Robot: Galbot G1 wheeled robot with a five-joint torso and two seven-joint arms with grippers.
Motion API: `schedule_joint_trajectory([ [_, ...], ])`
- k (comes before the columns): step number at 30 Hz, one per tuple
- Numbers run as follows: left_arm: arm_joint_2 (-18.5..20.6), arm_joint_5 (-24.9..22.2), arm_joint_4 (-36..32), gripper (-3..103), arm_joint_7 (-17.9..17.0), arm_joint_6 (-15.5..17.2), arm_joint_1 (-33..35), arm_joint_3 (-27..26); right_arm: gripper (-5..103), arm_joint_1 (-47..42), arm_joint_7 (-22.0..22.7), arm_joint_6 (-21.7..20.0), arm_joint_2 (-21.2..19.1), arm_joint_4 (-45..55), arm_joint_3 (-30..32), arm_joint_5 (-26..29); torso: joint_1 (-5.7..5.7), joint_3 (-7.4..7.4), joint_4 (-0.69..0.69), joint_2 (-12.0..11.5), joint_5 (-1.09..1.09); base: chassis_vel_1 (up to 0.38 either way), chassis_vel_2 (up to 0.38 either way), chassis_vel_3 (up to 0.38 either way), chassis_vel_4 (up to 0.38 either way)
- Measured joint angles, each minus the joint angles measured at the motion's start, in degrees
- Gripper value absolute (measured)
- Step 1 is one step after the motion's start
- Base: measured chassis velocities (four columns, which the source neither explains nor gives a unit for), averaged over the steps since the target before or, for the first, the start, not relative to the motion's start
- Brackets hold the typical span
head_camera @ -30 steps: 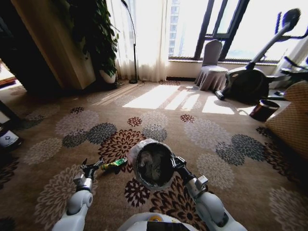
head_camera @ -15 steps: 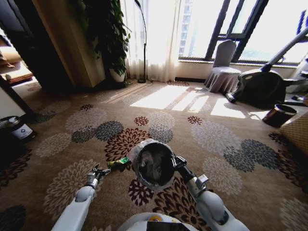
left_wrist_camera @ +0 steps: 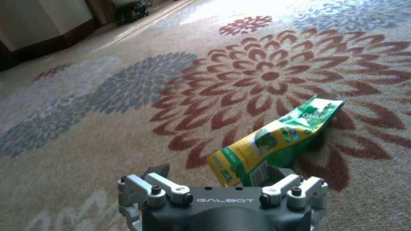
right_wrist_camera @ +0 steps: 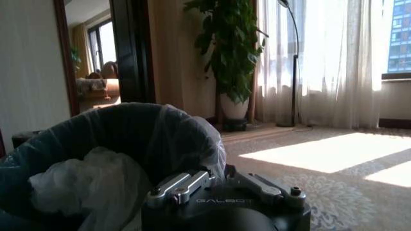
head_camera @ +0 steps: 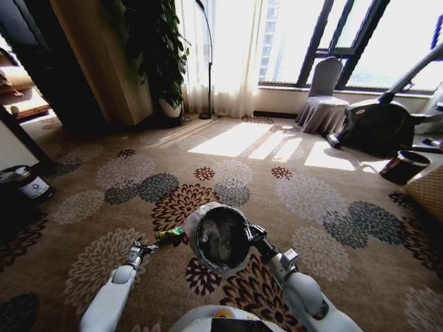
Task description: Pick up the trash from the ground and place it into the trash bin.
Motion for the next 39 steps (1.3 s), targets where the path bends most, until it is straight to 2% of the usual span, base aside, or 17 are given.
schedule_joint_trajectory([
  [9, 0.7, 3.3, -0.5, 98, 1.3, -0.6, -0.2, 1.2, 4, -0.1, -0.3, 0.1, -0.1, 0.0, 0.1, 0.0, -0.01, 0.0, 0.01, 0.0, -0.01, -0.068, 0.068, 0.071, -0.054],
  [11, 1.3, 3.9, 0.0, 98, 2.5, -0.6, -0.4, 1.8, 4, -0.5, -0.3, 0.2, -0.1, 0.2, 0.3, 0.0, -0.01, 0.0, 0.01, 0.0, -0.01, -0.158, 0.173, 0.157, -0.152],
  [13, 2.2, 4.3, 0.9, 98, 4.7, -0.7, -1.1, 2.5, 4, -0.9, -0.3, 0.2, -0.2, 0.4, 0.5, 0.0, 0.0, 0.01, 0.01, 0.0, 0.01, -0.173, 0.182, 0.18, -0.171],
  [14, 2.2, 4.3, 0.9, 98, 4.7, -0.7, -1.1, 2.5, 4, -0.9, -0.3, 0.2, -0.2, 0.4, 0.5, 0.0, 0.0, 0.01, 0.01, 0.0, 0.01, -0.173, 0.182, 0.186, -0.172],
  [17, 3.8, 4.9, 1.6, 97, 10.3, -1.1, -1.9, 4.0, 4, -1.6, -0.1, 0.3, -0.5, 1.1, 0.8, -0.1, 0.04, 0.03, 0.01, 0.0, 0.01, -0.151, 0.123, 0.139, -0.12],
  [18, 3.8, 4.9, 1.6, 97, 10.3, -1.1, -1.9, 4.0, 4, -1.6, -0.1, 0.3, -0.5, 1.1, 0.8, -0.1, 0.04, 0.03, 0.01, 0.0, 0.01, -0.134, 0.107, 0.095, -0.092],
  [21, 4.1, 5.0, 3.8, 96, 14.2, -1.4, -4.3, 5.1, 4, -1.9, 0.6, 0.1, -0.8, 1.7, 1.3, -0.2, 0.02, 0.02, 0.0, 0.0, -0.01, -0.051, 0.031, 0.039, -0.049],
  [25, 3.5, 4.9, 7.8, 94, 16.5, -1.3, -7.3, 5.9, 4, -2.2, 1.2, -0.2, -1.3, 2.3, 2.1, -0.1, -0.02, -0.01, 0.0, 0.0, 0.0, 0.0, 0.0, 0.0, 0.0],
  [28, 3.2, 4.9, 10.2, 91, 18.3, -1.2, -8.8, 6.1, 4, -2.5, 1.5, -0.4, -1.5, 2.5, 2.6, -0.1, -0.02, -0.01, 0.0, 0.0, -0.02, 0.0, 0.0, 0.0, 0.0],
  [29, 3.1, 4.7, 11.1, 82, 19.5, -1.0, -9.3, 6.1, 4, -2.8, 1.7, -0.5, -1.6, 2.7, 3.0, 0.0, -0.02, -0.01, 0.0, 0.0, -0.02, 0.0, 0.0, 0.0, 0.0],
  [30, 3.1, 4.6, 11.4, 82, 20.6, -0.9, -9.3, 6.1, 4, -2.9, 1.8, -0.6, -1.6, 2.7, 3.3, 0.0, -0.01, 0.0, 0.0, 0.0, -0.01, 0.0, 0.0, 0.0, 0.0],
  [32, 3.2, 4.6, 11.3, 72, 22.5, -0.8, -8.6, 6.0, 4, -3.0, 1.9, -0.7, -1.7, 2.7, 3.7, 0.0, 0.0, 0.0, 0.0, 0.0, 0.01, 0.0, 0.0, 0.0, 0.0],
  [38, 2.4, 4.8, 13.1, 67, 23.2, -1.2, -8.4, 5.0, 4, -2.5, 1.9, -0.8, -1.8, 2.4, 3.5, 0.6, -0.01, 0.0, 0.03, 0.0, 0.02, 0.0, 0.0, 0.0, 0.0],
  [39, 2.0, 4.8, 13.6, 63, 22.7, -1.3, -8.6, 4.9, 4, -2.3, 1.9, -0.8, -1.8, 2.3, 3.5, 0.7, -0.01, 0.0, 0.02, 0.0, 0.01, 0.0, 0.0, 0.0, 0.0],
])
